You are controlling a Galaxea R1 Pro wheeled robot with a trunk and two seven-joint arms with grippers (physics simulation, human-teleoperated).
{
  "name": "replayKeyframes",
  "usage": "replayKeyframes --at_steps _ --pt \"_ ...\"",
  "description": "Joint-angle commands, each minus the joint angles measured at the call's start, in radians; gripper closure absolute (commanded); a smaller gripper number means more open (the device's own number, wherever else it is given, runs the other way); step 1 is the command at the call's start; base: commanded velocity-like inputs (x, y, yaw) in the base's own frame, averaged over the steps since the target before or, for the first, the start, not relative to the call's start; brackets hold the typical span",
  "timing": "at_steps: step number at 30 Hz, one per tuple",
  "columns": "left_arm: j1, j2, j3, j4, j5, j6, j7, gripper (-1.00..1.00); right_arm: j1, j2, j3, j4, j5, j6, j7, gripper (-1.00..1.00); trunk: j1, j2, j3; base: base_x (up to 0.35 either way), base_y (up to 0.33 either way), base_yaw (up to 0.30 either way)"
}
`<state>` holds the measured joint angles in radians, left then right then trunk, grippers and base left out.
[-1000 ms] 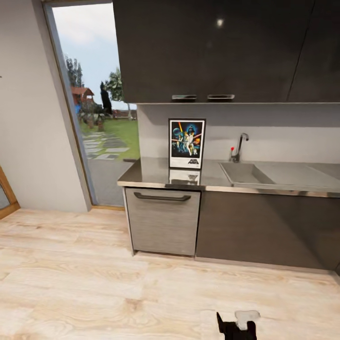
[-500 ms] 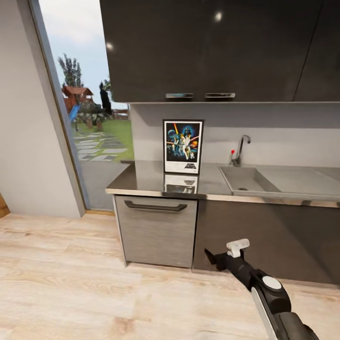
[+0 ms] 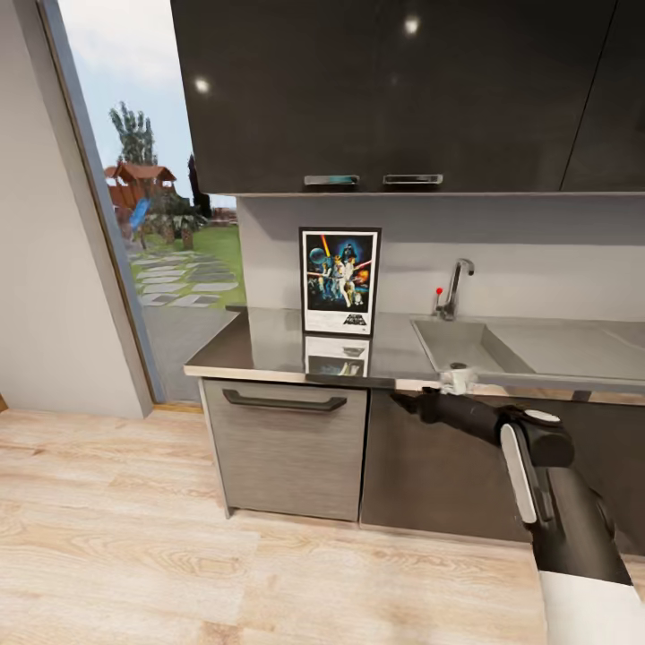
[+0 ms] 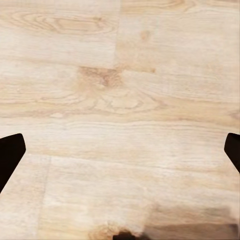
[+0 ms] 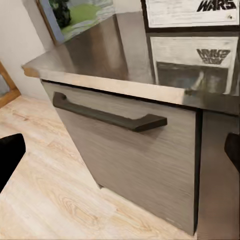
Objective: Pick up the poster from the kitchen countertop and hang it on one of the wall nails in the kitchen.
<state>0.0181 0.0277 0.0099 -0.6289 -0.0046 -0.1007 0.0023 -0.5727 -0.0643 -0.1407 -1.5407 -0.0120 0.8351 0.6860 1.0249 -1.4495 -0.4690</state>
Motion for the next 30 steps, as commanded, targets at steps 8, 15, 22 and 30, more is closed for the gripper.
replayKeyframes --at_steps 8,15,22,30 --pt "0.0 0.005 0.002 -0.003 0.002 0.001 -0.005 -1.0 -0.292 -0.107 -0.009 0.147 0.0 0.142 0.287 -1.0 0.0 -0.001 -0.001 0.005 -0.003 0.0" --pt "0.0 0.017 0.002 -0.003 0.004 0.002 -0.005 -1.0 -0.303 -0.144 -0.008 0.193 0.0 0.117 0.368 -1.0 0.0 -0.001 -0.001 0.001 0.0 0.0" --pt "0.0 0.018 0.009 -0.003 0.005 0.002 -0.005 -1.0 -0.305 -0.146 -0.007 0.195 -0.001 0.115 0.375 -1.0 0.0 -0.001 -0.001 0.184 0.0 0.0" --pt "0.0 0.018 0.018 -0.003 0.005 0.002 -0.005 -1.0 -0.31 -0.146 -0.007 0.213 -0.002 0.114 0.399 -1.0 0.0 -0.001 -0.001 0.32 0.0 0.0"
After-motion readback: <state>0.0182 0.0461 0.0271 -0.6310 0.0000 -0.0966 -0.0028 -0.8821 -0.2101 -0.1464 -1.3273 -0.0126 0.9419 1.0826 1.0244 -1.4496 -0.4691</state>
